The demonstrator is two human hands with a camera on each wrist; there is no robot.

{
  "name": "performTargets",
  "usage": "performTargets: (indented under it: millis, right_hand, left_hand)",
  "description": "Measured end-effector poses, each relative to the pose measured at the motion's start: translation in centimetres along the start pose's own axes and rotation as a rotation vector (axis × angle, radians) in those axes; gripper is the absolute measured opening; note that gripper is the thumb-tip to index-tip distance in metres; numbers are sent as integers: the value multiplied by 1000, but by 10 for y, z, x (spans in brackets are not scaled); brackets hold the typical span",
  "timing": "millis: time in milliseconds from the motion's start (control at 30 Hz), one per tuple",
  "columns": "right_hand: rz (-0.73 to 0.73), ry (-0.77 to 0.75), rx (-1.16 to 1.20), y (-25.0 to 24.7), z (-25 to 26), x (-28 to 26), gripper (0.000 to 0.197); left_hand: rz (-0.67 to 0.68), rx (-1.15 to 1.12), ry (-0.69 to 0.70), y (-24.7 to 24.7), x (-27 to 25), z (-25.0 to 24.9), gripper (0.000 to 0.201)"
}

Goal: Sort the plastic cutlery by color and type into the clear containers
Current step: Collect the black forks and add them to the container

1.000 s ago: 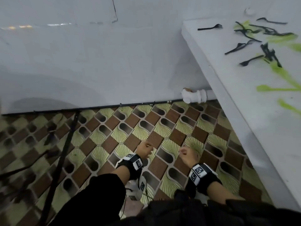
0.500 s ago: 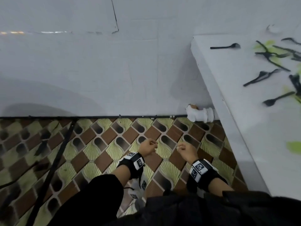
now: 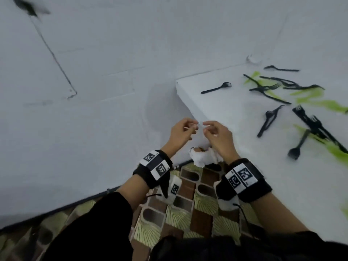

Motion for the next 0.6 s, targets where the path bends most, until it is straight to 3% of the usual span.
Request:
performTargets:
  millis: [133,367,500,600]
  right_hand:
    - [-274,-1,-44,-30,5,29,22]
    - [-610,175,-153,-91,-13,32,22]
    - [-649,222,-319,-132,-20,22,21]
    - [-521,274,-465,-162,-27,18,23]
  left_hand:
    - [232,-13,105,26,51,-28,14]
    - [605,-37,232,94,92,-60,17]
    - [763,-20,300,137,99,-72,15]
    - [829,22,349,167,106,-79,16]
Point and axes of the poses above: each hand's wrist, its own x-axis towards the middle knuckle, its own y-axis out of the palm, z = x × y, the point moved 2 cm from there along x, towards the middle knuckle, and after that the axes turned 5 degrees about -z, right-handed, at the moved point
